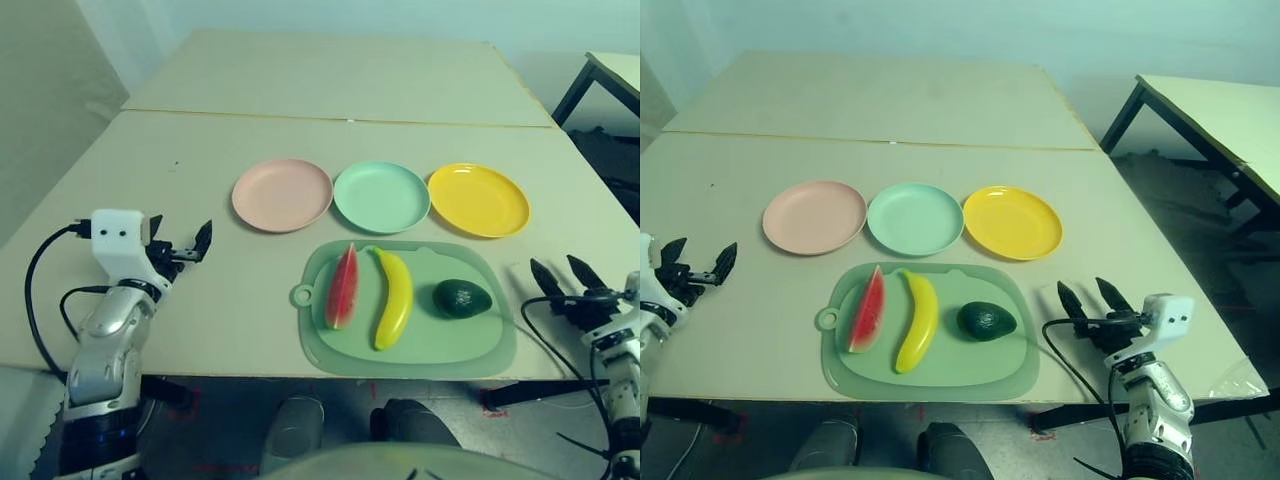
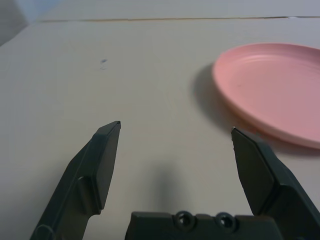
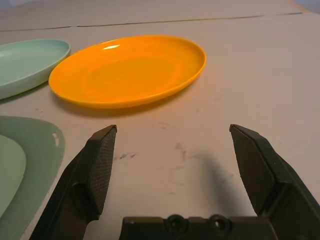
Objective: Place the fruits into color-matched plates.
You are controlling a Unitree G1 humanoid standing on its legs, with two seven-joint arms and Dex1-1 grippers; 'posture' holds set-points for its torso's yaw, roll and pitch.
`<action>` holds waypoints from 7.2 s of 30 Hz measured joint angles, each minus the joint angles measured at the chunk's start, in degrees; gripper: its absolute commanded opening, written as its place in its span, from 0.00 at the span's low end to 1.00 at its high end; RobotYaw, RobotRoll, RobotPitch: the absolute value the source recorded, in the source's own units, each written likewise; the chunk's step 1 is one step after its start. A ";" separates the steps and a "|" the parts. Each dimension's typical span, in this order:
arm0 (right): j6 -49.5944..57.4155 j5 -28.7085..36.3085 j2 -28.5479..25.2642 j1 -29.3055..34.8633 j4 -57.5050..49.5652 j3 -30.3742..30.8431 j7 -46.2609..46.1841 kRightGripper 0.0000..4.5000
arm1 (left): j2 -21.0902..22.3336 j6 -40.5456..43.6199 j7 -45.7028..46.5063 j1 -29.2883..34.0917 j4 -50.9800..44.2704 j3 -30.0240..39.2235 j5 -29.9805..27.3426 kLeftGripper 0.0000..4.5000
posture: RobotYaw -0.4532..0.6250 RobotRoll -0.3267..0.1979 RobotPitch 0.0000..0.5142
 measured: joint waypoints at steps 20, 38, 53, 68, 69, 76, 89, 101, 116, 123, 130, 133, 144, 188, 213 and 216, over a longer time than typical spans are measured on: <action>27.16 10.07 -27.77 14.32 -33.61 -3.02 20.80 1.00 | 19.75 -0.27 -48.97 -8.65 1.02 -15.32 -11.67 1.00 | 0.39 0.62 0.10; 47.43 -4.83 -43.60 -21.80 -58.51 34.81 21.15 1.00 | 20.00 -1.66 -53.11 -10.97 5.72 -16.25 -11.48 1.00 | 0.47 0.62 0.14; 53.96 -25.73 -39.02 -33.25 -58.18 53.96 30.26 1.00 | 20.15 -0.10 -52.26 -7.15 1.96 -16.71 -11.44 1.00 | 0.51 0.62 0.15; 58.08 -32.02 -33.19 -32.31 -58.12 59.02 28.79 1.00 | 20.55 -0.24 -55.19 -6.32 -0.69 -16.75 -13.04 1.00 | 0.51 0.62 0.13; 58.06 -32.15 -32.72 -32.54 -58.10 59.41 28.88 1.00 | 20.55 -0.38 -55.36 -6.04 -0.69 -16.81 -12.93 1.00 | 0.51 0.62 0.13; 56.42 -34.57 -29.66 -35.18 -54.85 60.42 29.24 1.00 | 20.55 -1.54 -55.50 -4.24 -0.75 -17.13 -12.44 1.00 | 0.52 0.62 0.14; 55.60 -36.80 -27.76 -35.22 -53.44 61.71 30.68 1.00 | 20.92 -4.13 -55.46 -2.59 -0.71 -16.82 -11.32 1.00 | 0.54 0.62 0.14; 56.22 -37.00 -26.87 -35.22 -53.49 61.92 30.70 0.64 | 21.87 -4.09 -54.92 -3.12 -0.72 -16.83 -11.02 1.00 | 0.53 0.62 0.15; 51.38 -36.98 -20.55 -51.25 -37.66 60.88 31.60 0.64 | 16.67 5.19 -40.60 -8.88 -1.90 -15.80 -11.67 1.00 | 0.55 0.62 0.14; 39.04 -40.48 -8.10 -59.36 -15.34 60.09 23.60 0.64 | 9.80 10.29 -25.00 -13.04 -3.66 -15.35 -9.13 1.00 | 0.57 0.62 0.14; 25.70 -42.89 4.42 -65.17 5.81 59.42 13.43 0.64 | 7.77 14.40 -20.50 -14.40 -7.50 -18.32 -8.62 1.00 | 0.58 0.62 0.16; 21.46 -43.24 7.11 -66.26 11.72 59.15 11.70 0.64 | 7.77 15.08 -20.51 -14.92 -7.78 -19.56 -8.51 1.00 | 0.59 0.62 0.17; 13.48 -45.84 11.34 -66.38 24.08 59.11 8.66 0.64 | 7.82 16.89 -20.77 -16.61 -8.78 -21.55 -7.51 1.00 | 0.58 0.62 0.18; -7.41 -44.32 -9.43 -49.14 -27.45 62.93 40.89 1.00 | 20.85 12.09 -47.54 -13.95 -2.49 -20.48 -12.13 1.00 | 0.56 0.62 0.14; -1.37 -47.37 -13.90 -46.83 -22.91 69.75 43.64 0.37 | 19.64 13.13 -44.12 -12.33 -5.97 -20.31 -13.90 1.00 | 0.55 0.62 0.17; 0.25 -46.86 -13.88 -46.82 -23.18 69.69 43.67 0.37 | 19.65 13.25 -44.17 -12.65 -5.96 -20.31 -13.89 1.00 | 0.54 0.62 0.17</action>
